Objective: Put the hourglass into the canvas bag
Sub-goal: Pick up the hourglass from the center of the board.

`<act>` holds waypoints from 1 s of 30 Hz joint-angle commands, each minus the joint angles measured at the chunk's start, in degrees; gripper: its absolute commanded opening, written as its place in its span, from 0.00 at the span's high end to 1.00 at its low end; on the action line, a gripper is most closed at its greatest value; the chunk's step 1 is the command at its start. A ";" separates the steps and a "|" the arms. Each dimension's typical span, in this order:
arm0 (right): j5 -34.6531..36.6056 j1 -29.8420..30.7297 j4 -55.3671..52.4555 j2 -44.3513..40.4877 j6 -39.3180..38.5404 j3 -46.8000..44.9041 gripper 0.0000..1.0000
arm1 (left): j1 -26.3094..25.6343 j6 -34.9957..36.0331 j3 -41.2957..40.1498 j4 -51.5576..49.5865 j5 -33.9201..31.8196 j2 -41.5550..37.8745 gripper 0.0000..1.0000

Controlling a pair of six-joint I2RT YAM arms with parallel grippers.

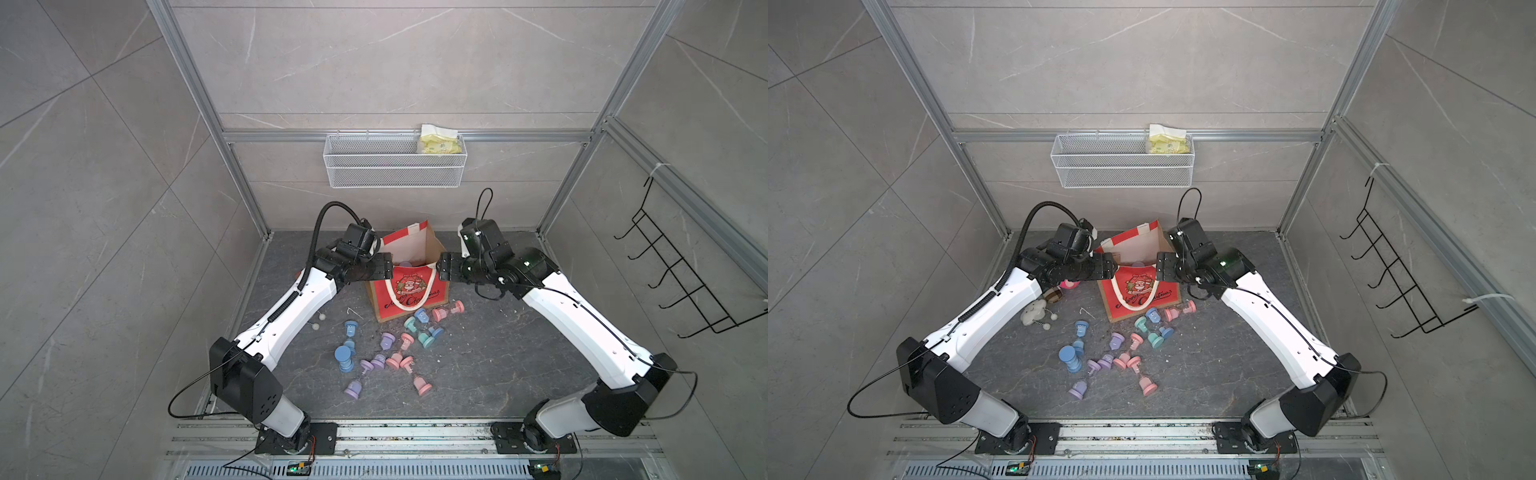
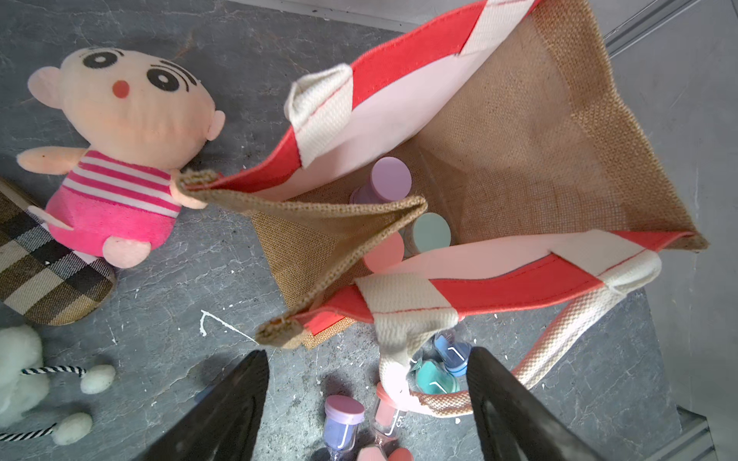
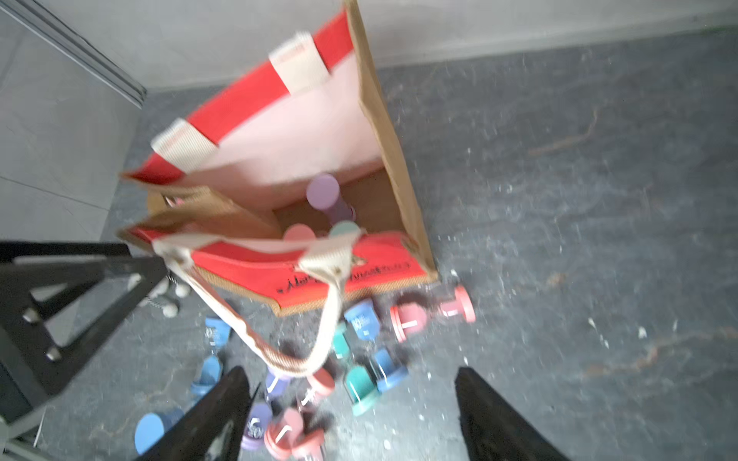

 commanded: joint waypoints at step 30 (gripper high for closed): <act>-1.51 12.61 30.38 10.97 -6.92 -35.83 0.34 | -0.28 -1.47 -2.47 3.13 -4.91 -3.43 0.18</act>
